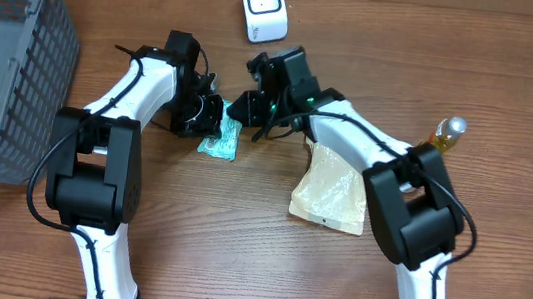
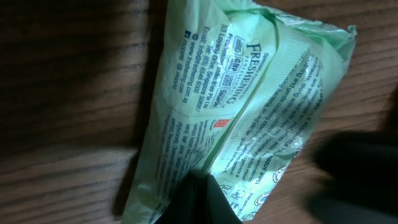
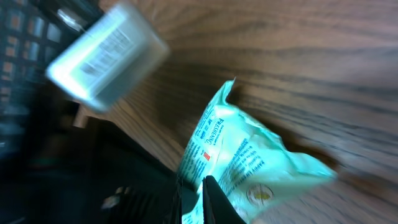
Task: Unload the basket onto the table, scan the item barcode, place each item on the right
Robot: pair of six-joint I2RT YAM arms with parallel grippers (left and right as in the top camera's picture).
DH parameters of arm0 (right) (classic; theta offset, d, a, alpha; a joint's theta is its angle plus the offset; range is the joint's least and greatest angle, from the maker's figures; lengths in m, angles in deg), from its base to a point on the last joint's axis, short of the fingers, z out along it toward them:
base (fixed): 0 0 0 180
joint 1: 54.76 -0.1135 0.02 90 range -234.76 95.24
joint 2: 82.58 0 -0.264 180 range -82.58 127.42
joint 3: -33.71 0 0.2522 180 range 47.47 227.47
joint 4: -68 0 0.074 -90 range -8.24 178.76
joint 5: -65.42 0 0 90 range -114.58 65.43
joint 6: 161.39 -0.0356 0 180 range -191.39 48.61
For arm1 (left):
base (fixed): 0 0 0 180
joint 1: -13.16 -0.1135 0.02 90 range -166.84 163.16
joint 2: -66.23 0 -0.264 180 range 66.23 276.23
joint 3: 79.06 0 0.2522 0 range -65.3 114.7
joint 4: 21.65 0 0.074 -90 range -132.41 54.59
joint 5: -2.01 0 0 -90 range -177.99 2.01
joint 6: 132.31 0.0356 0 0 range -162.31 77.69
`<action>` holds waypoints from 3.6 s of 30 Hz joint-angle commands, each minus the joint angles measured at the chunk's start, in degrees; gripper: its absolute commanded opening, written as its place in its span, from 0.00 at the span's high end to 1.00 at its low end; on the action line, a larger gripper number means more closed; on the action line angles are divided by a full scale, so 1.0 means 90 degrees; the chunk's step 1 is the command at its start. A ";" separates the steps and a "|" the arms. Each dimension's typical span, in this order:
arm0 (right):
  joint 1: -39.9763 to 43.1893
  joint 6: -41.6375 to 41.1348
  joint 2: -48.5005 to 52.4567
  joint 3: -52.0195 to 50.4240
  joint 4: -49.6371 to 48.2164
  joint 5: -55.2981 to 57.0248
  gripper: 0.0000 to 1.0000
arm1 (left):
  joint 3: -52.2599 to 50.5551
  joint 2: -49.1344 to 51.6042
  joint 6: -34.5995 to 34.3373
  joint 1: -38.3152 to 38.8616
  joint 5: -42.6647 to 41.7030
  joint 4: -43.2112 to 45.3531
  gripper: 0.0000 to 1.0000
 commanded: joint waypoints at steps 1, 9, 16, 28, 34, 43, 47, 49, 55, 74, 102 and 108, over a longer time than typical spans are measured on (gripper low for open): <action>-0.0073 -0.0024 0.0357 0.0000 -0.0180 -0.0061 0.90 | -0.0002 0.0056 0.0248 -0.0034 0.0131 0.0007 0.96; -0.0070 -0.0214 0.0578 0.0000 0.0204 0.0804 0.91 | -0.0121 0.0058 0.0216 -0.0032 0.1093 -0.0046 0.96; -0.0070 -0.0211 0.0580 0.0000 0.0529 0.1290 0.91 | -0.0814 0.0058 -0.0189 -0.0036 0.1848 0.0396 0.96; -0.0070 -0.0209 0.0578 0.0000 0.0624 0.1290 0.92 | -0.1047 0.0053 -0.0085 -0.0056 0.2006 -0.0367 0.96; -0.0070 -0.0209 0.0578 0.0000 0.0622 0.1287 0.92 | -0.1003 0.0039 -0.0051 -0.0100 0.2059 -0.0879 0.96; -0.0070 -0.0204 0.0544 0.0017 0.0617 0.1076 0.92 | -0.0454 -0.0675 -0.0049 -0.0119 0.1069 -0.0806 0.96; -0.0070 0.0068 0.0289 0.0022 0.0568 0.0478 0.88 | -0.0250 -0.0733 -0.0073 -0.0119 0.0925 -0.0381 0.96; -0.0070 0.0403 0.0078 0.0022 0.0551 0.0007 0.87 | -0.0253 -0.0702 -0.0121 -0.0119 0.0925 -0.0114 0.96; -0.0058 0.0277 -0.0204 0.0019 0.0678 -0.0080 0.88 | -0.0253 -0.0522 -0.0165 -0.0119 0.0663 0.0338 0.96; -0.0180 0.0172 -0.0197 0.0002 0.1542 -0.0058 0.90 | -0.0257 -0.0255 -0.0160 -0.0109 -0.0214 0.0906 0.96; -0.0085 0.0175 -0.0279 -0.0318 0.1868 0.0668 0.90 | 0.0117 0.0675 0.0903 -0.0532 -0.0095 -0.0158 0.96; -0.0002 0.0257 -0.0741 -0.0318 0.2084 0.0668 0.86 | 0.0117 0.0675 0.0988 -0.0240 -0.0109 -0.0539 0.96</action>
